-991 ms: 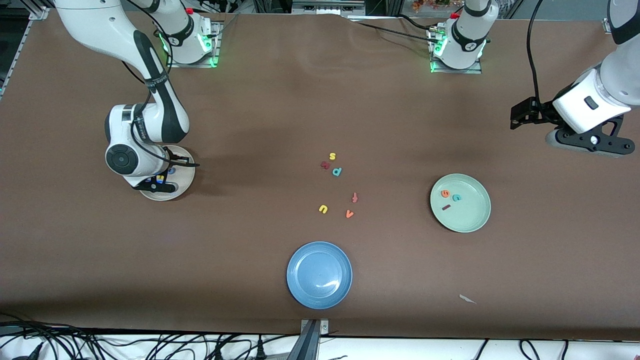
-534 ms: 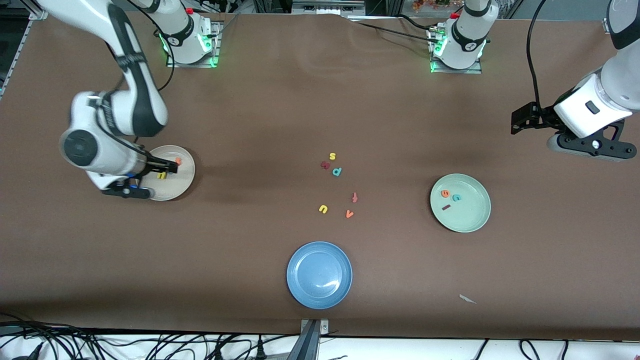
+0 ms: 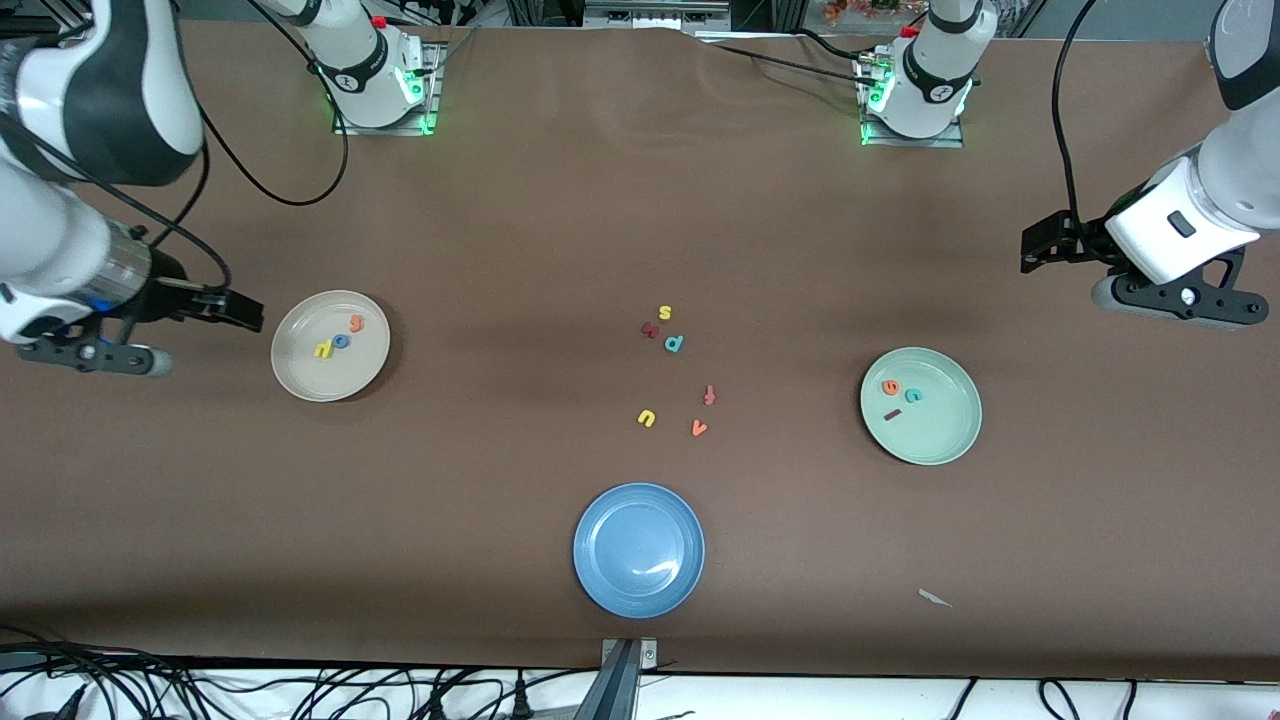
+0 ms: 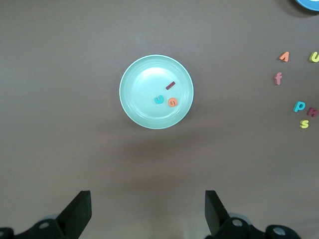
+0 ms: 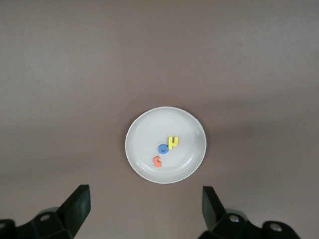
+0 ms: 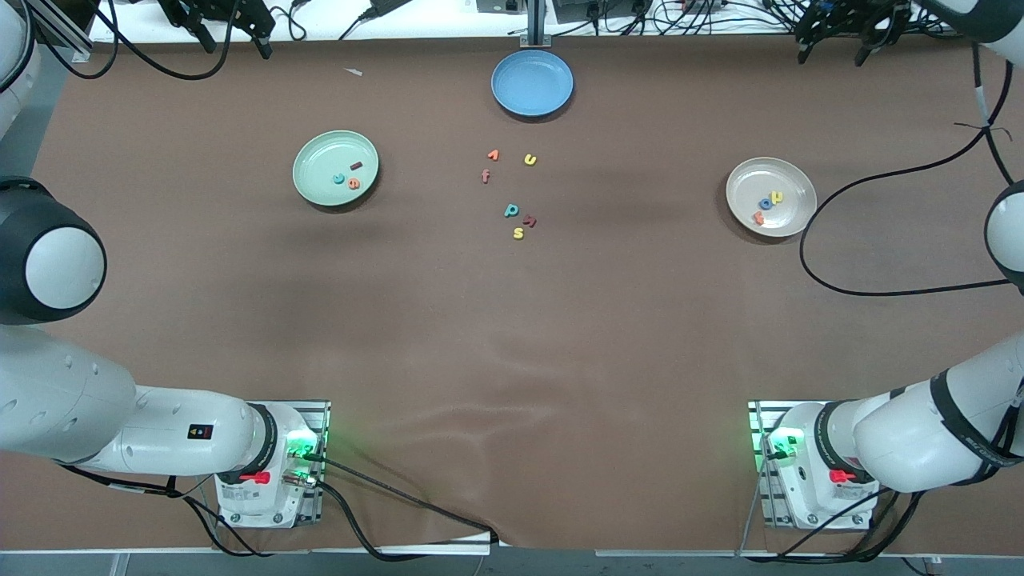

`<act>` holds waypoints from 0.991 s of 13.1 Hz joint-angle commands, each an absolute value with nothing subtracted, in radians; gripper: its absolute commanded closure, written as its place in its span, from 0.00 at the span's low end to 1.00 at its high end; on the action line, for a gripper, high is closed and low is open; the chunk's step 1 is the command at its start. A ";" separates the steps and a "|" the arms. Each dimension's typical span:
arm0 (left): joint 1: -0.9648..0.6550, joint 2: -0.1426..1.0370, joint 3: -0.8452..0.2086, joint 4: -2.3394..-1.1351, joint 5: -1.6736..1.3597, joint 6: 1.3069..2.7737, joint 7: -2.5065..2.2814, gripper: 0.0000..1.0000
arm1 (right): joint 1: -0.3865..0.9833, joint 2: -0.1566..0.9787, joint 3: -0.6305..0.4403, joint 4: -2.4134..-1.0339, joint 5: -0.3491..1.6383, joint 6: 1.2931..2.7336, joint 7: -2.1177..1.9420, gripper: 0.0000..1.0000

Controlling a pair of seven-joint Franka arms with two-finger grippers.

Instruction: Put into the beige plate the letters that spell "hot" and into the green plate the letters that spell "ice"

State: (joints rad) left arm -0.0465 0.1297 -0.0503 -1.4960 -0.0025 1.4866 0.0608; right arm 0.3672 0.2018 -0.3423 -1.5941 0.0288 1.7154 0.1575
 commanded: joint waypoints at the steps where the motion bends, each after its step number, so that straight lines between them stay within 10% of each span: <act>1: -0.051 0.132 -0.041 -1.482 -0.015 1.485 0.052 0.00 | 0.364 0.190 -0.347 -1.556 0.031 1.697 0.141 0.00; 5: -0.045 0.127 -0.037 -1.480 -0.021 1.486 0.067 0.00 | 0.324 0.190 -0.316 -1.545 0.032 1.706 0.160 0.00; 13: -0.046 0.127 -0.031 -1.483 -0.018 1.483 0.061 0.00 | -0.069 0.164 0.126 -1.554 -0.063 1.707 0.169 0.00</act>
State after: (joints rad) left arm -0.0454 0.1282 -0.0387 -1.4950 -0.0025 1.4879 0.0599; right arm -0.0099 0.1895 0.0487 -1.5461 -0.0328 1.7163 0.1582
